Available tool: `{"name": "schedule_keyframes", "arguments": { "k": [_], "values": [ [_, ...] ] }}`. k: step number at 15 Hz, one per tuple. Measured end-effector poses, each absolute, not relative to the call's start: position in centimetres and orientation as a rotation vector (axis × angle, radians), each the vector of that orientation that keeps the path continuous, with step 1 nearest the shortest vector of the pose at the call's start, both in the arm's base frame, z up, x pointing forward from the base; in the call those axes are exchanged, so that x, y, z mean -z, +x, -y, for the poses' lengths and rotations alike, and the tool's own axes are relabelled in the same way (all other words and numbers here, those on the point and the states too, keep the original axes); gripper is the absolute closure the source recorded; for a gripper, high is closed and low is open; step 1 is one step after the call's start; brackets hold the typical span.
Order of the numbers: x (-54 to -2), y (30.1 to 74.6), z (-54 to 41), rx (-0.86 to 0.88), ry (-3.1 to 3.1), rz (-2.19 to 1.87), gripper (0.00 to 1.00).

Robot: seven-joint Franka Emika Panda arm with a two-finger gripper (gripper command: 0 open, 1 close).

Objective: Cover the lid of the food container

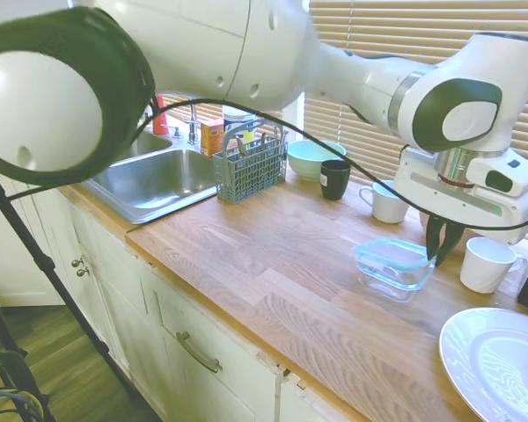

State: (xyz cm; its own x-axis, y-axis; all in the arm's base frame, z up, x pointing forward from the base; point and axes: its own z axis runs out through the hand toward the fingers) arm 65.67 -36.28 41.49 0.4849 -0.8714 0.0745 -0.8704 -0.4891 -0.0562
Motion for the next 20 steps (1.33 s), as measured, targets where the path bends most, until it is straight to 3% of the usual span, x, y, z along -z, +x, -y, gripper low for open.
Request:
{"name": "schedule_keyframes", "arguments": {
  "k": [9,10,20],
  "values": [
    [-39.4,67.0,36.8,0.115,-2.707,-1.598,1.0],
    [-39.4,67.0,36.8,0.113,-2.703,-1.604,0.0],
    [-39.5,67.5,35.8,0.109,-2.69,-1.625,0.0]
  ]
}}
